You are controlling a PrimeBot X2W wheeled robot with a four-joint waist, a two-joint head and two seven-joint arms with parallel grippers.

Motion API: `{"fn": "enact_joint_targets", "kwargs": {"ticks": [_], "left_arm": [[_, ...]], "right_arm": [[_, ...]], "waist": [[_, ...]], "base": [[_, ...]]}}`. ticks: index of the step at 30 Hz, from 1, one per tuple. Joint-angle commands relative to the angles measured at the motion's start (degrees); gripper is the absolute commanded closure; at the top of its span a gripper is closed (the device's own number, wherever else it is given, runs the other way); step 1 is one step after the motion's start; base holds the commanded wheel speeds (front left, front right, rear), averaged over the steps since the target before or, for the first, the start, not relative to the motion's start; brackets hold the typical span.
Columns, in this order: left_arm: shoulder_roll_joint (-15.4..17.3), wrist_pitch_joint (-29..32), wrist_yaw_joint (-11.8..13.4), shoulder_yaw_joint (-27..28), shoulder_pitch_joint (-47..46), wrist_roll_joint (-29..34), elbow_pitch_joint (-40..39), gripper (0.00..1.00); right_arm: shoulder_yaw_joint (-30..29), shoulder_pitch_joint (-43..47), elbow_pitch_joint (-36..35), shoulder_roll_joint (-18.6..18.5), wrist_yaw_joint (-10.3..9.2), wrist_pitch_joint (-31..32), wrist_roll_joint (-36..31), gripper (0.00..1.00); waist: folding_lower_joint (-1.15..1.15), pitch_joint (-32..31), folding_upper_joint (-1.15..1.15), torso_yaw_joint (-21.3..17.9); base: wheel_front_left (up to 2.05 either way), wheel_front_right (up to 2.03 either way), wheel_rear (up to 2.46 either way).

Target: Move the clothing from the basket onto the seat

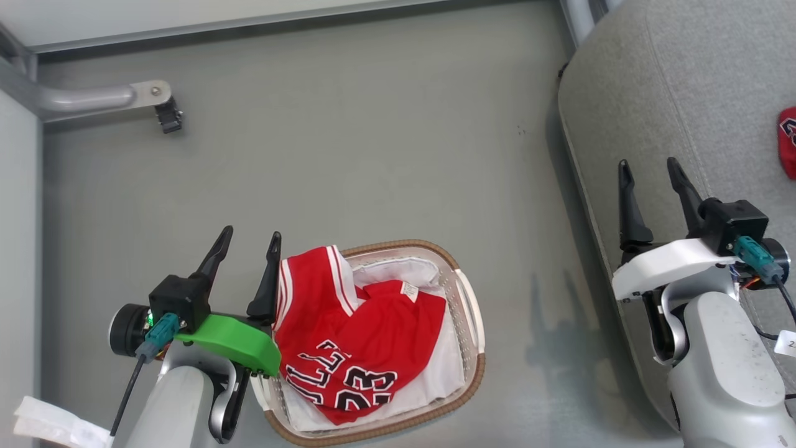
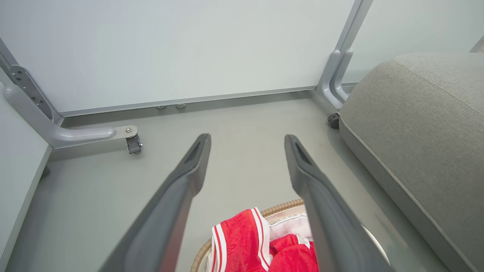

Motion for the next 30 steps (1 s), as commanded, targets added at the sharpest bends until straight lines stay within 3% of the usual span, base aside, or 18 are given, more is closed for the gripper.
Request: {"fn": "enact_joint_targets", "kwargs": {"ticks": [1,12,30], "left_arm": [[-0.4,0.0,-0.2,1.1,1.0,0.8,0.0,0.00],[-3.1,0.0,-0.2,8.5,4.5,4.4,-0.5,0.00],[-5.2,0.0,-0.2,12.3,12.7,5.5,-1.8,0.00]], "right_arm": [[0.4,-0.6,0.2,0.1,-0.08,-0.3,0.4,0.00],[2.4,1.4,0.7,1.1,-0.08,-0.3,1.9,0.00],[4.0,9.9,1.9,1.2,-0.08,-0.3,5.7,0.00]], "waist": [[0.00,-1.9,0.00,2.1],[0.00,-6.3,0.00,3.6],[0.00,-14.4,0.00,3.0]], "base": [[0.00,0.00,0.00],[0.00,0.00,0.00],[0.00,0.00,0.00]]}}
